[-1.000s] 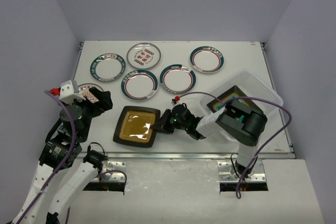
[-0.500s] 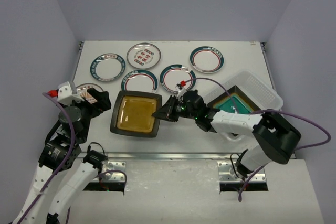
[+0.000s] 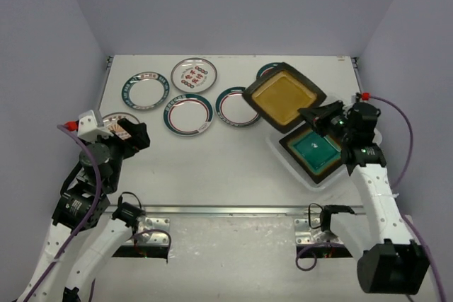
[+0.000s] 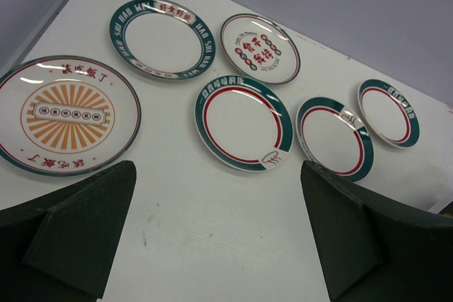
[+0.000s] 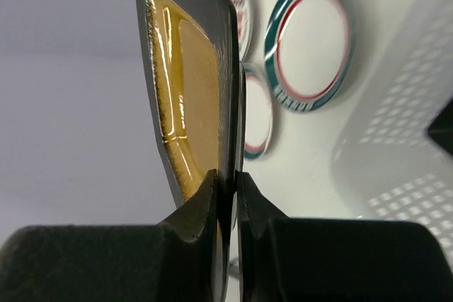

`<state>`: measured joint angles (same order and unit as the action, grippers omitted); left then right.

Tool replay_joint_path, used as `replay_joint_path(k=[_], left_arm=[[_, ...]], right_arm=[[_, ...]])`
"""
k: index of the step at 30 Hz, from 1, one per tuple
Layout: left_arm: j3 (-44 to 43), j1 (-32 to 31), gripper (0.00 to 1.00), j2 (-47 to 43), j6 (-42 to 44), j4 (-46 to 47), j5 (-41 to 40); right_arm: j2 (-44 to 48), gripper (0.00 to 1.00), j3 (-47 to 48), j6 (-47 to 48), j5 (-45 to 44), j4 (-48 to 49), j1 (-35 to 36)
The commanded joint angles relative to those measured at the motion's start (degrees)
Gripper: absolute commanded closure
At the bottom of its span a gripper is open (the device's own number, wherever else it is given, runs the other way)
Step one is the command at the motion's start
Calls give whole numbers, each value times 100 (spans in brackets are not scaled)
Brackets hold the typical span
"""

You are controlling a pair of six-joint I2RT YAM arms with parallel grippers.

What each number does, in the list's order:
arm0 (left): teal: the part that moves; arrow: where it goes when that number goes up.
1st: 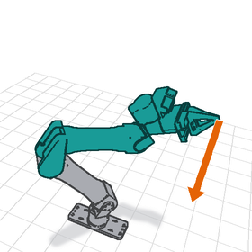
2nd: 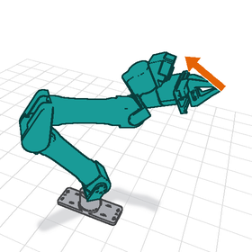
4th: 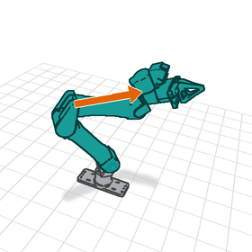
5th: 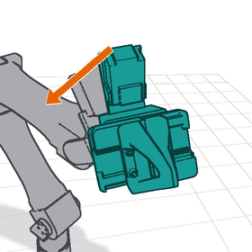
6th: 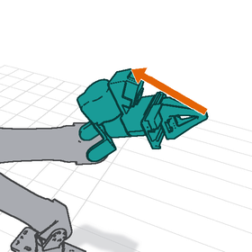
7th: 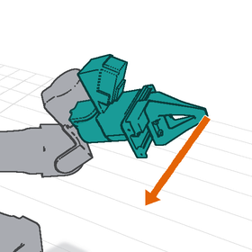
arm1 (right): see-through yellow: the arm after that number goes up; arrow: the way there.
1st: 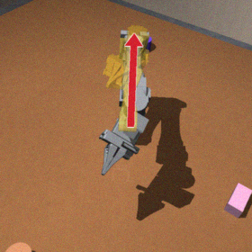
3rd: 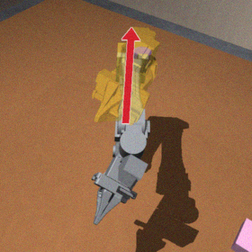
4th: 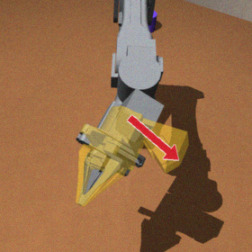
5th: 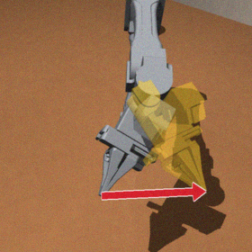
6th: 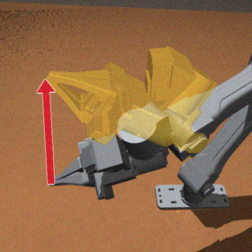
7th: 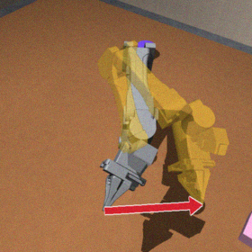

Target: Place the plates into the plastic bin on the countertop

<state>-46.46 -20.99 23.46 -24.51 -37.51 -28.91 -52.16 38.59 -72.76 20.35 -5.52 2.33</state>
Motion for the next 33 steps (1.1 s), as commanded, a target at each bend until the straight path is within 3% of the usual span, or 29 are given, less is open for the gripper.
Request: replay_joint_path(k=[1, 9, 14, 21, 33], left_arm=[[14, -48, 0, 139, -33, 220, 31], [46, -144, 0, 238, -27, 235, 81], [42, -218, 0, 230, -27, 237, 71], [38, -383, 0, 292, -27, 235, 59], [23, -781, 0, 71, -106, 151, -238]], right_arm=[[320, 100, 180, -73, 1520, -106, -1806], [435, 100, -150, 233, 2575, -269, -3465], [167, 100, 61, 1356, 2919, -1046, -3934], [403, 100, 57, 2698, 2152, -2191, -4040], [253, 100, -144, 3102, 1322, -2453, -4118]])
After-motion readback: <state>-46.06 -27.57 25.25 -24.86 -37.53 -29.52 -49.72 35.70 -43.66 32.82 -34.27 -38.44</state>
